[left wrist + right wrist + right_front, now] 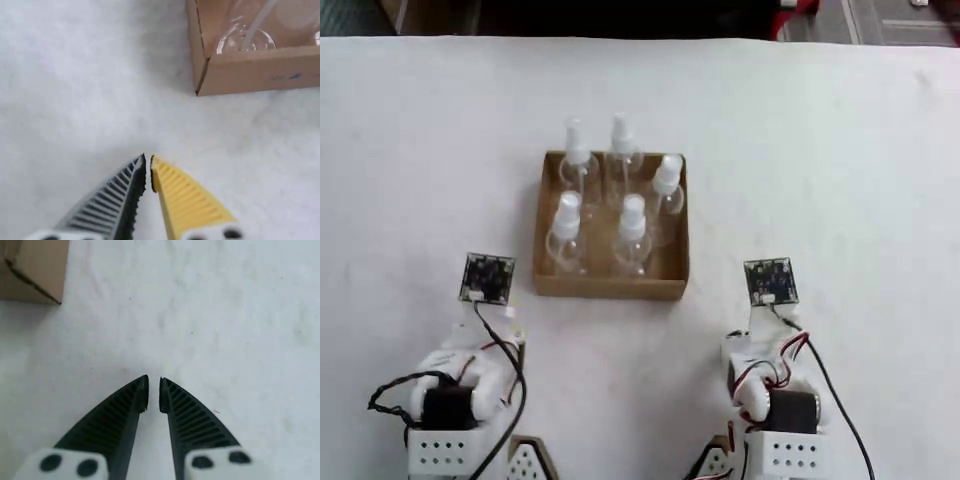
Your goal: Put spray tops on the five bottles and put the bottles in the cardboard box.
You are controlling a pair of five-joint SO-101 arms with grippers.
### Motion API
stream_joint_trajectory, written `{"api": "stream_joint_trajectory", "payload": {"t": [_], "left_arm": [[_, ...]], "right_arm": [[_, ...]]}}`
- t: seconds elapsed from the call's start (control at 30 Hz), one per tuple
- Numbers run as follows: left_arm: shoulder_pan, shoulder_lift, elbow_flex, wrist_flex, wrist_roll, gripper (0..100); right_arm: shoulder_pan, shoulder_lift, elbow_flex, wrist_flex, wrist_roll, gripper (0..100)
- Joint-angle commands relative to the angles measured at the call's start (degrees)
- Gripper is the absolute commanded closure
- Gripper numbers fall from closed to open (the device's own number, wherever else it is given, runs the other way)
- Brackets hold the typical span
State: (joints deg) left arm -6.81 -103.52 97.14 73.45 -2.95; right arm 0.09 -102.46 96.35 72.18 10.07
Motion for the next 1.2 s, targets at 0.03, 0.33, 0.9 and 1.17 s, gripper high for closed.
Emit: {"api": "stream_joint_trajectory", "payload": {"t": [0.03,0.33,0.9,1.17], "left_arm": [[0.4,-0.92,-0.18,0.18,-0.44,98],[0.4,-0.92,-0.18,0.18,-0.44,98],[0.4,-0.92,-0.18,0.18,-0.44,98],[0.4,-0.92,-0.18,0.18,-0.44,98]], "right_arm": [[-0.31,-0.57,0.53,0.31,-3.43,97.4],[0.04,-0.57,0.53,0.22,-3.96,97.4],[0.13,-0.57,0.53,0.22,-3.69,97.4],[0.13,-0.57,0.53,0.22,-3.69,97.4]]}}
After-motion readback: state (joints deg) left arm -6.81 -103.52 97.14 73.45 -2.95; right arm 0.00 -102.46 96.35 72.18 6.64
